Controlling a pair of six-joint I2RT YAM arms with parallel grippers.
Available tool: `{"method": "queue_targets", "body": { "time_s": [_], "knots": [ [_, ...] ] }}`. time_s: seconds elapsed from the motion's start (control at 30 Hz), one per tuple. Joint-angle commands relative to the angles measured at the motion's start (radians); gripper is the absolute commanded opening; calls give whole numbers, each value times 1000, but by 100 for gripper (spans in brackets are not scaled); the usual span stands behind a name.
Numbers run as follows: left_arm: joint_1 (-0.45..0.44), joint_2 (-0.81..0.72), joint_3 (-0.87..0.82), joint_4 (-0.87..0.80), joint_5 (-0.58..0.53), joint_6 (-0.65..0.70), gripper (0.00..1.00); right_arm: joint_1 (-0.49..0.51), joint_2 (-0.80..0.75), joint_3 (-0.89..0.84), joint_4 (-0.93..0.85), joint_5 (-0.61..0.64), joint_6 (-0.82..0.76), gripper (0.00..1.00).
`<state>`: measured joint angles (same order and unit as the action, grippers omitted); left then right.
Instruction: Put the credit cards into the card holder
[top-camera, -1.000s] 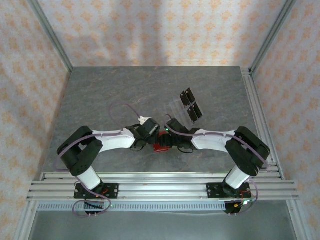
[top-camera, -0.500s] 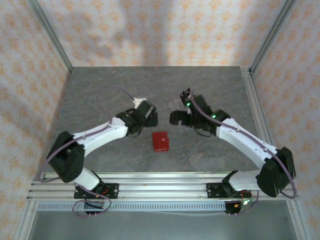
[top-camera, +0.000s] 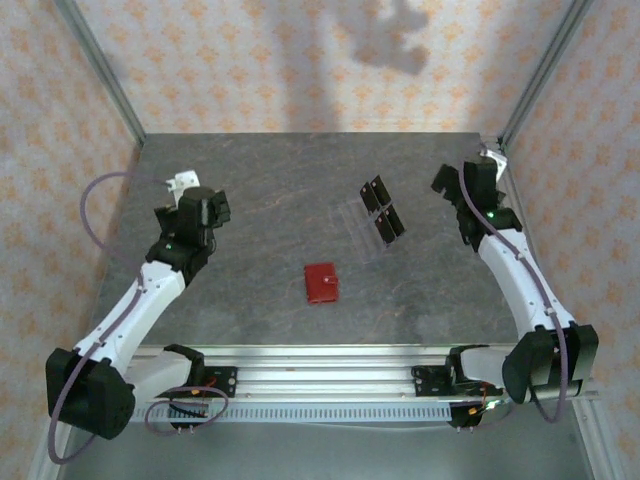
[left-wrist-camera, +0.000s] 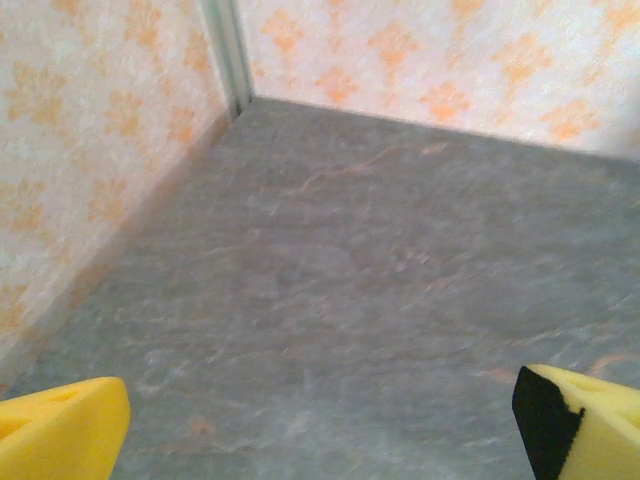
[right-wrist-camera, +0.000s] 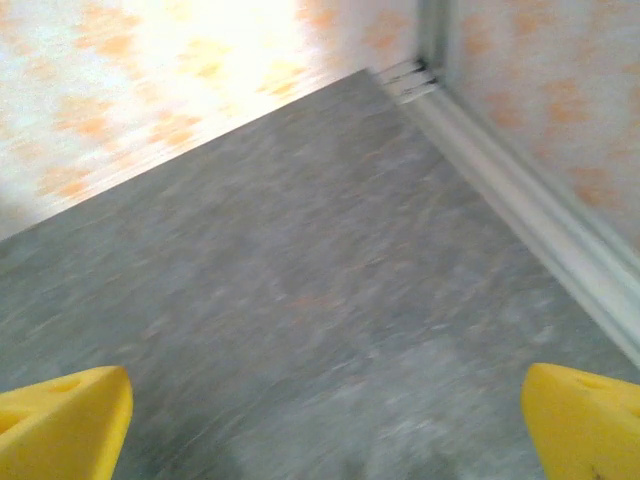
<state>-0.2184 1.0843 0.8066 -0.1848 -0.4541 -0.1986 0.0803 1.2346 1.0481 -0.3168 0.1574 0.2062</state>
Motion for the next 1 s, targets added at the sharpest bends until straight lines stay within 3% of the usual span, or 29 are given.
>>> {"method": "queue_targets", "body": {
  "time_s": [0.0,0.17,0.37,0.5,0.63,0.7,0.8,0.83,0.97],
  "knots": [
    [22,14,-107,202,-24,122,100,-40,-12,-108,219,109,-98,99],
    [67,114,-242,384,-15,137,100,-71,41,-276,400,126,-163,99],
    [117,238,-311,552,36,152,100,-71,126,-451,665,44,-166,99],
    [143,268,-334,693,126,197,100,-71,173,-583,915,16,-177,99],
    [188,298,-307,686,289,183,100,-71,243,-675,1156,-23,-190,100],
    [193,324,-319,743,358,189,100,-71,336,-728,1368,-43,-202,99],
    [177,389,-376,901,397,217,99,-72,288,-702,1243,-83,-208,100],
    [166,409,-385,939,390,234,99,-73,312,-701,1281,-104,-218,100],
    [173,414,-375,920,378,216,100,-72,318,-664,1212,-87,-212,99]
  ]
}}
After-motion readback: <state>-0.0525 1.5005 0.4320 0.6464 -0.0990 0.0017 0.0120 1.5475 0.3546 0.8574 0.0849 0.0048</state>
